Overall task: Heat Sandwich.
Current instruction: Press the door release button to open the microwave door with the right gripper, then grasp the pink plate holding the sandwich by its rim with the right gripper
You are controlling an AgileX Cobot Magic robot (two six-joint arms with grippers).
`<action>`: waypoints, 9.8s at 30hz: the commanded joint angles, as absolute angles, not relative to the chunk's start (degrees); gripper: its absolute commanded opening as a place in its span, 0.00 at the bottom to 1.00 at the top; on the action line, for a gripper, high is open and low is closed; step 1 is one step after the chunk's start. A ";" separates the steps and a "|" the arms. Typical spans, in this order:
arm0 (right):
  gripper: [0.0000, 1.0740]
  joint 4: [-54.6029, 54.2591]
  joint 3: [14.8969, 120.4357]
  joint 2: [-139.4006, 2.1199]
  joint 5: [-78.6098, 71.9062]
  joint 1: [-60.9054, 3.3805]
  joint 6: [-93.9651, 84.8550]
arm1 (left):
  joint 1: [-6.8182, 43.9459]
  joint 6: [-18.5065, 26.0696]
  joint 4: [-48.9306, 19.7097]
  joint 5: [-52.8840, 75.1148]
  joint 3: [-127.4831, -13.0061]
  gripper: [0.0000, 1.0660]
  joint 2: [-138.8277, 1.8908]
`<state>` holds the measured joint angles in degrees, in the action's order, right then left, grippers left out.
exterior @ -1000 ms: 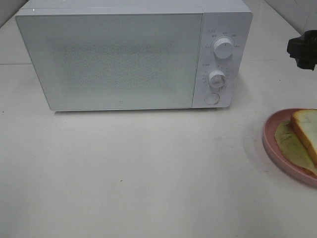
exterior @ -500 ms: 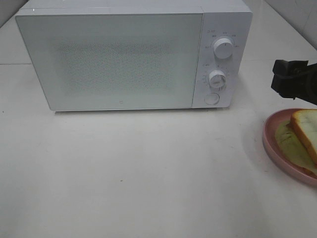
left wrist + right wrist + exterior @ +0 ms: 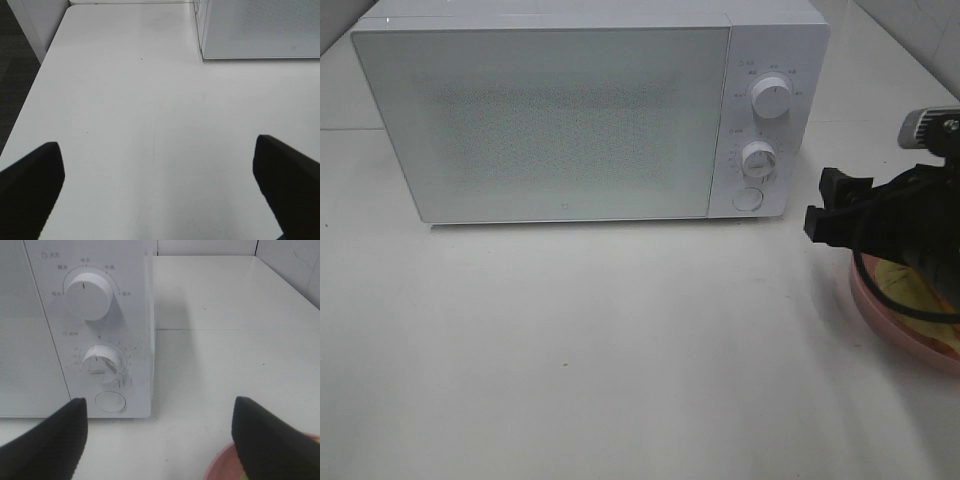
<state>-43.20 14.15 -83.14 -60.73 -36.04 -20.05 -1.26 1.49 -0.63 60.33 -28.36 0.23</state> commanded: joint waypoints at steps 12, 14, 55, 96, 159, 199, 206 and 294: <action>0.69 -45.78 14.15 -92.76 -66.35 -39.71 -14.15 | -1.43 1.43 -1.03 59.42 -28.25 0.92 1.83; 0.69 -45.78 14.15 -92.82 -66.41 -39.71 -14.15 | -1.43 1.43 -1.03 59.42 -28.25 0.92 1.83; 0.24 -40.34 14.15 -92.82 -56.26 -39.65 75.69 | -1.43 1.43 -1.03 59.42 -28.25 0.92 1.83; 0.00 -36.44 33.17 -111.84 -58.10 -35.58 77.86 | -1.43 1.43 -1.03 59.42 -28.25 0.92 1.83; 0.00 -28.07 53.06 -122.21 -62.85 -22.86 75.80 | -1.43 1.49 -1.03 59.42 -28.25 0.92 1.83; 0.00 -24.06 49.10 -119.92 -54.14 -23.03 79.87 | -1.43 1.49 -1.03 59.42 -28.25 0.92 1.83; 0.00 -22.12 44.40 -118.60 -53.63 -23.72 82.56 | -1.43 1.49 -1.03 59.42 -28.25 0.92 1.83; 0.86 2.64 50.71 -80.33 40.97 -17.25 -0.74 | -1.43 1.49 -1.03 59.42 -28.25 0.92 1.83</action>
<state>2.12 50.42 -81.07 40.28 -18.39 0.40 -1.26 1.49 -0.63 60.33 -28.36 0.23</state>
